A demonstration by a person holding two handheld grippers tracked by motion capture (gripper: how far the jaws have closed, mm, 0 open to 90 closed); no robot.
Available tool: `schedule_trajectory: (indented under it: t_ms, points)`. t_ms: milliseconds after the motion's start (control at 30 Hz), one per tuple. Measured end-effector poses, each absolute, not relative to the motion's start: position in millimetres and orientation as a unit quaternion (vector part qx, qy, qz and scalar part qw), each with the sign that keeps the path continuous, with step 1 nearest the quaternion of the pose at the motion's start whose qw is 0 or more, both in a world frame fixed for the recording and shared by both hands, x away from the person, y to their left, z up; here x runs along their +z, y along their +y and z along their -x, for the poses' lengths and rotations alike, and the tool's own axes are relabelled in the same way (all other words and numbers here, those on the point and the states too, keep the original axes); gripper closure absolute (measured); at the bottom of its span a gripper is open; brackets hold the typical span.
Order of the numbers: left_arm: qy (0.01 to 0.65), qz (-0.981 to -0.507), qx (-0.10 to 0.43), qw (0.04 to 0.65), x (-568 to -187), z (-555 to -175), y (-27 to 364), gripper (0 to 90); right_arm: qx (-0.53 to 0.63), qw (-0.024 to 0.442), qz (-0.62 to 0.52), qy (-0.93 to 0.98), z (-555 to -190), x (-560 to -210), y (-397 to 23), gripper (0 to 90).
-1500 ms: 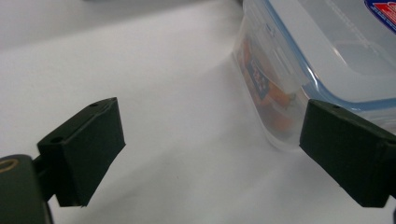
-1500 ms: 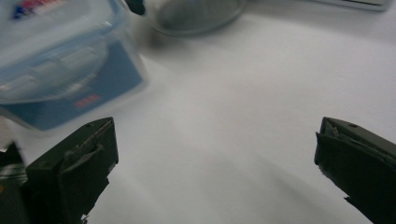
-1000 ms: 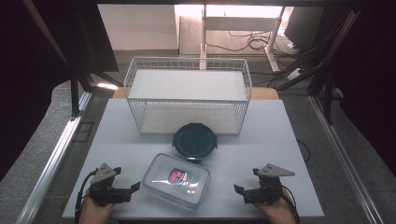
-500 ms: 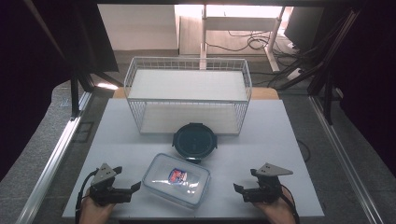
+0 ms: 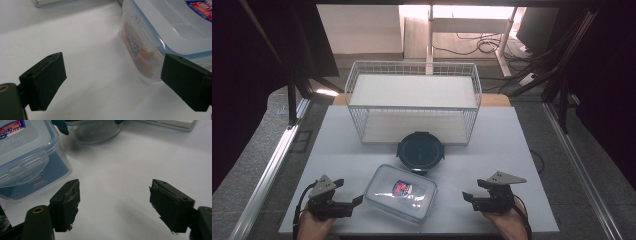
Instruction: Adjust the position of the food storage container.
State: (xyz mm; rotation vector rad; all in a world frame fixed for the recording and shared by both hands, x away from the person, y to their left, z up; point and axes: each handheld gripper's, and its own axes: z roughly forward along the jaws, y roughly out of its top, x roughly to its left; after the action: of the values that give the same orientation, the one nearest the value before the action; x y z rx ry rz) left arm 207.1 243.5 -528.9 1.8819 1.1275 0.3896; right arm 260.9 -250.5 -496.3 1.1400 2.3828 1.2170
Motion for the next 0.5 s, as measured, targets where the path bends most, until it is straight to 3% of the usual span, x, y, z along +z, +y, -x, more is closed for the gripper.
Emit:
schedule_trajectory:
  t_ms: [200, 333, 500]
  points:
    - [0.456, -0.758, 0.157, 0.44, -529, -207, 244, 5.3, 0.412, 0.121, -0.377, 0.82, -263, -490, -244, 34.1]
    - [0.458, -0.757, 0.157, 0.44, -530, -208, 244, 5.3, 0.393, 0.121, -0.362, 0.836, -265, -484, -235, 46.7]
    - [0.458, -0.755, 0.157, 0.442, -530, -209, 244, 5.3, 0.382, 0.116, -0.347, 0.849, -268, -481, -227, 54.5]
